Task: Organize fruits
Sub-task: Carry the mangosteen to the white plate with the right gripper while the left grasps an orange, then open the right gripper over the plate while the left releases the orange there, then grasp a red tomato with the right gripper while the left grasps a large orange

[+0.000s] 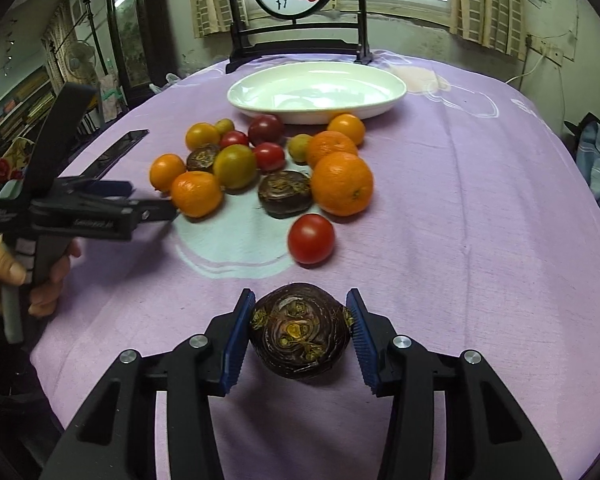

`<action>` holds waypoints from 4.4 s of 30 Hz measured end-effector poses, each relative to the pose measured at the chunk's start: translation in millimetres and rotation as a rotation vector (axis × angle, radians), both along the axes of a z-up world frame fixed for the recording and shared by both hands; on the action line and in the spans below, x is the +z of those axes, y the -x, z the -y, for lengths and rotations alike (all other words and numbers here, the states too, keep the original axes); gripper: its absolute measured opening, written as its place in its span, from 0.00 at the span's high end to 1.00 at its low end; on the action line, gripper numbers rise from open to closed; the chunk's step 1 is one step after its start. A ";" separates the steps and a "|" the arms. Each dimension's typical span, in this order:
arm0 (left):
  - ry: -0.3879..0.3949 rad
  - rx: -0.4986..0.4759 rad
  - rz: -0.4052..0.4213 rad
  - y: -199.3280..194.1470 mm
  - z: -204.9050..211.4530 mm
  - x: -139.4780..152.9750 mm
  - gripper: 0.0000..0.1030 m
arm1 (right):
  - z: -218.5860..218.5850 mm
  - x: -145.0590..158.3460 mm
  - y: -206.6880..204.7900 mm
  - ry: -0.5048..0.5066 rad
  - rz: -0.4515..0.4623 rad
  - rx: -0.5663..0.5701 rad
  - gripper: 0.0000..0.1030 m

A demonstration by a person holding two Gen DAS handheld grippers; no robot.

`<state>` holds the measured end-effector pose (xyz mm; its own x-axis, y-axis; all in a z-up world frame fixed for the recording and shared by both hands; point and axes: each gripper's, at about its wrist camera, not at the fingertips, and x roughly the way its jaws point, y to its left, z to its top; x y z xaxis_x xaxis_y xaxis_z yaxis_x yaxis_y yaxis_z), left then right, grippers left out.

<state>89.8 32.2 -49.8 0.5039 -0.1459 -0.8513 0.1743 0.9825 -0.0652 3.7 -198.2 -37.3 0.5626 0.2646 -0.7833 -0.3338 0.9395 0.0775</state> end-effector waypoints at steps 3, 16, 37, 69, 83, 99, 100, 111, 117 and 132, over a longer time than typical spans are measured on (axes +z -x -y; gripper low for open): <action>-0.015 -0.026 0.004 -10.7 0.9 3.8 0.43 | -4.3 -1.0 -0.3 -0.001 -0.005 0.005 0.54; -0.024 -0.090 0.018 -2.8 18.2 7.9 0.65 | -5.8 6.4 -1.6 0.006 0.006 0.019 0.54; 0.044 0.012 0.062 -144.9 24.9 62.7 0.65 | -43.8 53.7 -187.6 0.098 0.112 0.010 0.54; 0.003 0.074 0.119 -31.5 17.3 58.6 0.08 | 12.2 22.8 -76.9 0.061 0.063 -0.057 0.28; 0.072 0.072 -0.001 18.1 12.3 15.4 0.07 | -5.6 -5.6 -31.4 0.066 -0.009 -0.019 0.25; 0.082 0.044 0.004 20.5 16.3 18.8 0.07 | -14.5 -10.5 -60.9 0.056 -0.038 -0.049 0.70; 0.080 0.039 0.003 20.5 18.0 18.3 0.07 | -15.5 -10.4 -60.6 0.060 -0.037 -0.048 0.70; 0.052 -0.007 -0.034 15.8 44.6 2.2 0.07 | -10.6 -7.9 -42.9 0.008 -0.039 -0.012 0.70; 0.016 0.003 -0.021 7.7 49.4 -2.3 0.14 | -5.8 -7.0 -34.5 -0.021 -0.040 0.006 0.70; 0.045 -0.050 0.007 15.3 44.4 22.4 0.59 | -8.8 9.0 -28.6 -0.053 -0.005 0.034 0.70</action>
